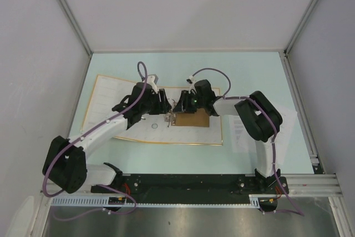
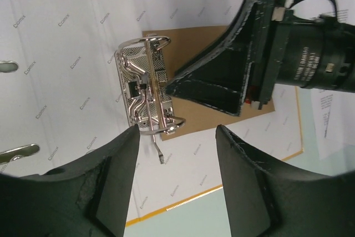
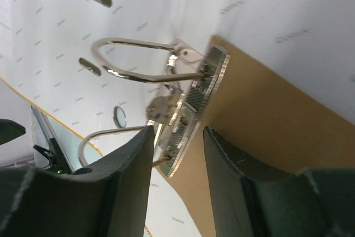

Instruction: Put the files into the folder

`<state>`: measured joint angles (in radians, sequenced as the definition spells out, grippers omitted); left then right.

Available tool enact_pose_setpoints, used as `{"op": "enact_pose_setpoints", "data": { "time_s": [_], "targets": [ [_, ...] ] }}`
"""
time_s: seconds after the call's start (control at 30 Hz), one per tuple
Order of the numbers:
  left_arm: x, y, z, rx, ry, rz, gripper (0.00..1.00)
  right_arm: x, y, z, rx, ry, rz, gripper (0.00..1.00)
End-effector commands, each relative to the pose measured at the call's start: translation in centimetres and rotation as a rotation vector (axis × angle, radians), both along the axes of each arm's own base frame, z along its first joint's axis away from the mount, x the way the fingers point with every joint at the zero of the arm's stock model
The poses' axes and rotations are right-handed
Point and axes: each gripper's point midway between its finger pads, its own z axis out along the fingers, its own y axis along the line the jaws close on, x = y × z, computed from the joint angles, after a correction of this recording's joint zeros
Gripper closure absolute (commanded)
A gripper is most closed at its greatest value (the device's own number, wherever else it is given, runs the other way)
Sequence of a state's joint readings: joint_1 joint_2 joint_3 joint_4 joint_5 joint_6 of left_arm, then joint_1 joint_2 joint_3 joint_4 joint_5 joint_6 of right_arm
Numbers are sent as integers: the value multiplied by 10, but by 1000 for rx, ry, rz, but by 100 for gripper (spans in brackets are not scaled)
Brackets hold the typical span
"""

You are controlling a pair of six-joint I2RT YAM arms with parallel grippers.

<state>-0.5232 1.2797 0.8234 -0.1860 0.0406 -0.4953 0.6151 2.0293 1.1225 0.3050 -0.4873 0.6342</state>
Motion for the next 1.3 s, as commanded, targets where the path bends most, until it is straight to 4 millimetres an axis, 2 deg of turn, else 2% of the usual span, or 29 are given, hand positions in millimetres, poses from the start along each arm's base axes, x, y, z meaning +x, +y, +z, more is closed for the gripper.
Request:
{"op": "enact_pose_setpoints", "data": {
  "time_s": [0.0,0.13,0.23,0.37,0.47,0.5,0.53,0.6,0.63,0.67,0.7,0.73,0.77,0.8,0.9,0.93,1.13,1.2,1.27],
  "targets": [
    [12,-5,1,25,-13,0,38,5,-13,9,-49,3,-41,52],
    [11,-8,-10,4,11,7,40,6,-20,12,-74,1,-61,41],
    [8,-8,-19,19,29,12,42,9,-16,12,-43,8,-59,39],
    [5,-6,-30,24,41,26,47,8,-7,1,-24,40,-75,43],
    [0,-4,-39,34,63,28,53,7,2,-8,-32,44,-93,55],
    [-1,-4,-39,33,62,26,56,14,-1,-13,-75,16,-130,57],
    [-3,-3,-43,36,71,26,57,6,0,-22,-137,29,-135,58],
    [-3,-3,-43,29,63,28,63,19,-3,-23,-234,-41,-200,59],
    [-4,-3,-44,28,67,30,65,9,-3,-29,-301,-47,-200,59],
    [-5,-4,-44,24,64,29,68,14,-2,-23,-337,-81,-225,59],
    [-6,-4,-44,23,63,28,70,23,-11,-24,-408,-127,-290,59],
    [-7,-4,-46,22,67,27,71,17,-19,-31,-485,-118,-287,59],
    [-7,-5,-46,18,63,27,74,16,-14,-25,-505,-141,-292,59],
    [-8,-6,-48,15,66,22,76,18,-23,-27,-567,-153,-322,60],
    [-9,-6,-49,11,67,19,81,18,-22,-26,-644,-196,-330,60],
    [-10,-6,-49,9,67,18,82,17,-24,-33,-680,-193,-320,61],
    [-13,-4,-43,2,50,21,83,10,-9,-37,-750,-223,-297,64],
    [-13,-3,-39,-2,39,24,81,7,-6,-46,-758,-195,-284,69],
    [-16,-1,-31,-10,30,29,74,3,-1,-50,-745,-160,-282,70]
  ]
}}
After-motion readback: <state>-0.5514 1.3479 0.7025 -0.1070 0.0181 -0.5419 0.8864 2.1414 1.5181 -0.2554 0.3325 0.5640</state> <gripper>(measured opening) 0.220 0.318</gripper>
